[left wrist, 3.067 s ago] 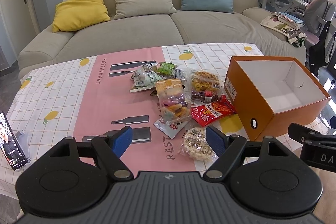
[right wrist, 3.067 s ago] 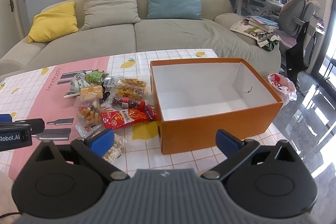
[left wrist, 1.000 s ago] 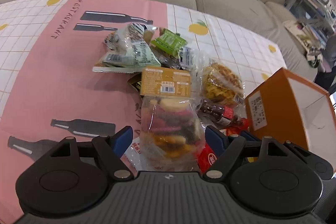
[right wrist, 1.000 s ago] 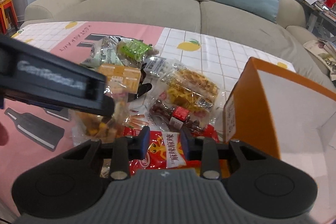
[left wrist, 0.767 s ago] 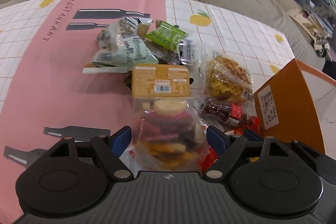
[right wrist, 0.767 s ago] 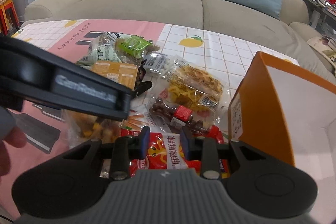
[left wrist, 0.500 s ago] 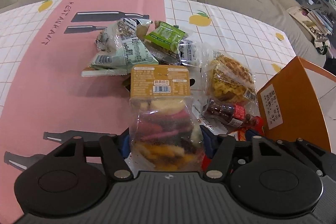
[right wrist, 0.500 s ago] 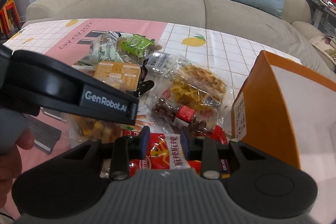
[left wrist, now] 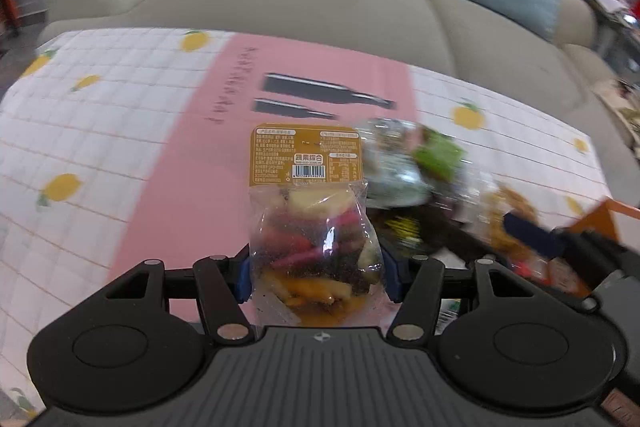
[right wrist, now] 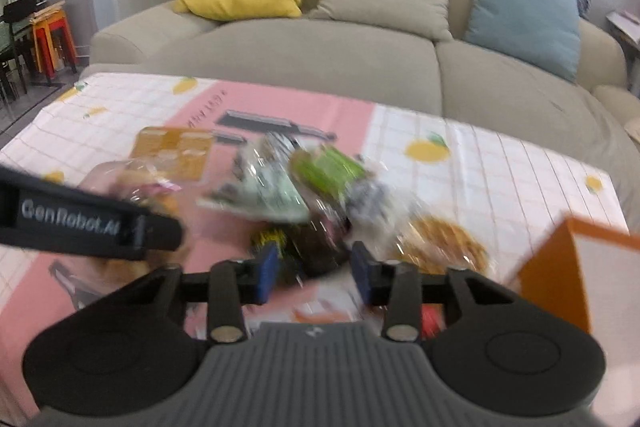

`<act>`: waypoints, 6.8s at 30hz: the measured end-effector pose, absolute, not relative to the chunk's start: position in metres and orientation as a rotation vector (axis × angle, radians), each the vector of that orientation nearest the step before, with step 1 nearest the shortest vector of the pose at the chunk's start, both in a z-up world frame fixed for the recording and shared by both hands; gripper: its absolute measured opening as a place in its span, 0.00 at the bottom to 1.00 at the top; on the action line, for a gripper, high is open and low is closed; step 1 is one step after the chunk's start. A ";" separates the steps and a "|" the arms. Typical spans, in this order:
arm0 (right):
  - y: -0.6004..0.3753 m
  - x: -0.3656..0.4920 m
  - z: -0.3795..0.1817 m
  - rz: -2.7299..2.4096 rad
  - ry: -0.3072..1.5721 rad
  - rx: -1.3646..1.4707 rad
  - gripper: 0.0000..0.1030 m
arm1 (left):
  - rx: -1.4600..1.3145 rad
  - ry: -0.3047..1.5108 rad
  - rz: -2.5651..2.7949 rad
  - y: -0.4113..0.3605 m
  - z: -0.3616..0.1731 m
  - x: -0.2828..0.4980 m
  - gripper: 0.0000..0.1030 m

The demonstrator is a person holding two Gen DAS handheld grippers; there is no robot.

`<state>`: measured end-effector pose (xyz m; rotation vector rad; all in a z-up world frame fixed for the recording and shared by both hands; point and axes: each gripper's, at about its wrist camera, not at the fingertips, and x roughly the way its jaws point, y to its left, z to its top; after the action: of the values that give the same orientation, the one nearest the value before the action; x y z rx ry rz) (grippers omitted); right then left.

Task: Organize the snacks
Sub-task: 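Close the left tool on the jelly cup while the right tool grasps the white snack bag, then carry the jelly cup and white snack bag over the orange box with both tools, then open both tools to drop the jelly cup and snack bag into the box, then withdraw both tools from the box back toward the snack pile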

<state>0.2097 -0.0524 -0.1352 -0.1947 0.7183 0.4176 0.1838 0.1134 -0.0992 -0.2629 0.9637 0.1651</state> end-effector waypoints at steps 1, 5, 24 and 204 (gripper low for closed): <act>-0.042 0.215 -0.135 0.429 0.706 -0.210 0.48 | -0.272 0.965 0.180 0.122 -0.101 0.187 0.65; -0.003 0.235 -0.139 0.432 0.673 -0.287 0.49 | -0.270 0.951 0.248 0.145 -0.107 0.198 0.65; 0.052 0.296 -0.182 0.414 0.787 -0.342 0.40 | -0.343 0.976 0.286 0.171 -0.123 0.200 0.65; -0.130 0.080 -0.124 0.235 0.834 -0.062 0.61 | -0.124 1.025 -0.246 0.065 -0.085 0.079 0.77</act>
<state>0.0800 -0.1295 -0.1238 -0.0621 0.8342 0.2353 0.0791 0.0646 -0.0849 -0.1237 1.0251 -0.2457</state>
